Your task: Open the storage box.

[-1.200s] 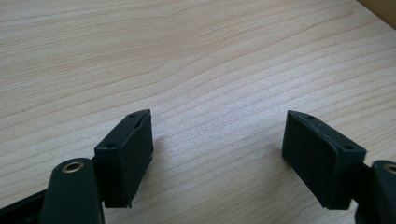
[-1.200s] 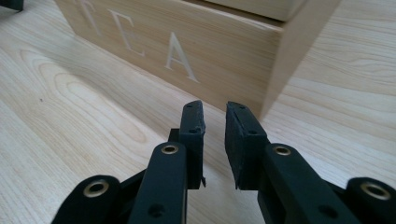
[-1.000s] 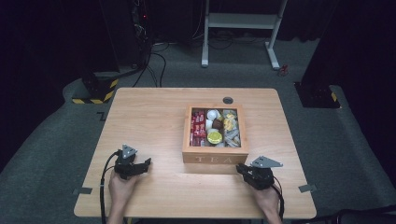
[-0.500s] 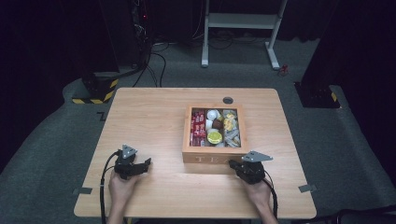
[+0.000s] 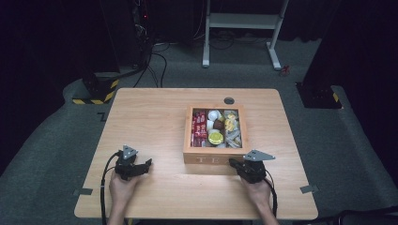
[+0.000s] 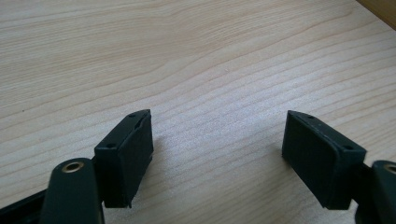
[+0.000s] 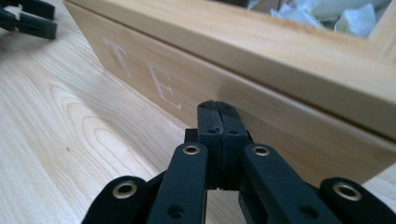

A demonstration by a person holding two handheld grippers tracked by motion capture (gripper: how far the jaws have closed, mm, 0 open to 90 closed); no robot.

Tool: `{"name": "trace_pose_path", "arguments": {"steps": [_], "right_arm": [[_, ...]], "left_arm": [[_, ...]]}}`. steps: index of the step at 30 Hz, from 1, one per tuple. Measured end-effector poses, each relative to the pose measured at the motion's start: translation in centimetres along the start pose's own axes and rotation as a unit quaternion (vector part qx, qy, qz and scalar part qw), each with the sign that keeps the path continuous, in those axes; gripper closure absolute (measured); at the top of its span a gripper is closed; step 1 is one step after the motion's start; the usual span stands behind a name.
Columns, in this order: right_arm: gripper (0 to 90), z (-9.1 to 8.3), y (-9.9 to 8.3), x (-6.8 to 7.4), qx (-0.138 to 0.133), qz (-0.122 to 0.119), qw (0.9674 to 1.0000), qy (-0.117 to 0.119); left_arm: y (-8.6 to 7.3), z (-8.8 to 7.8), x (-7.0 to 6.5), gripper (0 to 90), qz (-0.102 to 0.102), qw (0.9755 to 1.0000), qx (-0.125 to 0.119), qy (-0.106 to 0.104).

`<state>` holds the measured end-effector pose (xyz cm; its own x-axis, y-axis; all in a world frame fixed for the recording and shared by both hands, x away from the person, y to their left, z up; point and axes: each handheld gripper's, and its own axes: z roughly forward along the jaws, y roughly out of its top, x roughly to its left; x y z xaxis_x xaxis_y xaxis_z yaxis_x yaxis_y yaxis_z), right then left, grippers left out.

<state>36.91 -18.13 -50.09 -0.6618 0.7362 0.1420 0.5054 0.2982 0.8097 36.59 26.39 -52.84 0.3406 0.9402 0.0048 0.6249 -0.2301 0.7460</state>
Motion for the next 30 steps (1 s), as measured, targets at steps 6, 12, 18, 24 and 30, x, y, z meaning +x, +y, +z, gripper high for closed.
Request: {"name": "trace_pose_path", "arguments": {"steps": [6, 12, 18, 24, 30], "right_arm": [[90.0, -0.2, 0.8, 0.3, -0.010, -0.009, 0.9999, 0.008], [90.0, -0.5, 1.4, 0.5, -0.022, -0.013, 0.9997, 0.007], [90.0, -0.5, 1.4, 0.7, -0.024, -0.018, 0.9996, -0.001], [90.0, -0.6, 1.5, 0.7, -0.029, -0.023, 0.9993, -0.008], [90.0, -1.0, 1.9, 0.6, -0.036, -0.024, 0.9990, -0.014]], "left_arm": [[0.0, 0.0, 0.0, 25.2, 0.000, 1.0000, 0.000, 0.000], [0.0, 0.0, 0.0, 25.2, 0.000, 1.0000, 0.000, -0.001], [0.0, 0.0, 0.0, 25.2, -0.002, 1.0000, -0.001, -0.001], [0.0, 0.0, 0.0, 25.2, 0.001, 1.0000, 0.000, 0.000], [0.0, 0.0, 0.0, 25.2, 0.001, 1.0000, -0.001, -0.001]]}}
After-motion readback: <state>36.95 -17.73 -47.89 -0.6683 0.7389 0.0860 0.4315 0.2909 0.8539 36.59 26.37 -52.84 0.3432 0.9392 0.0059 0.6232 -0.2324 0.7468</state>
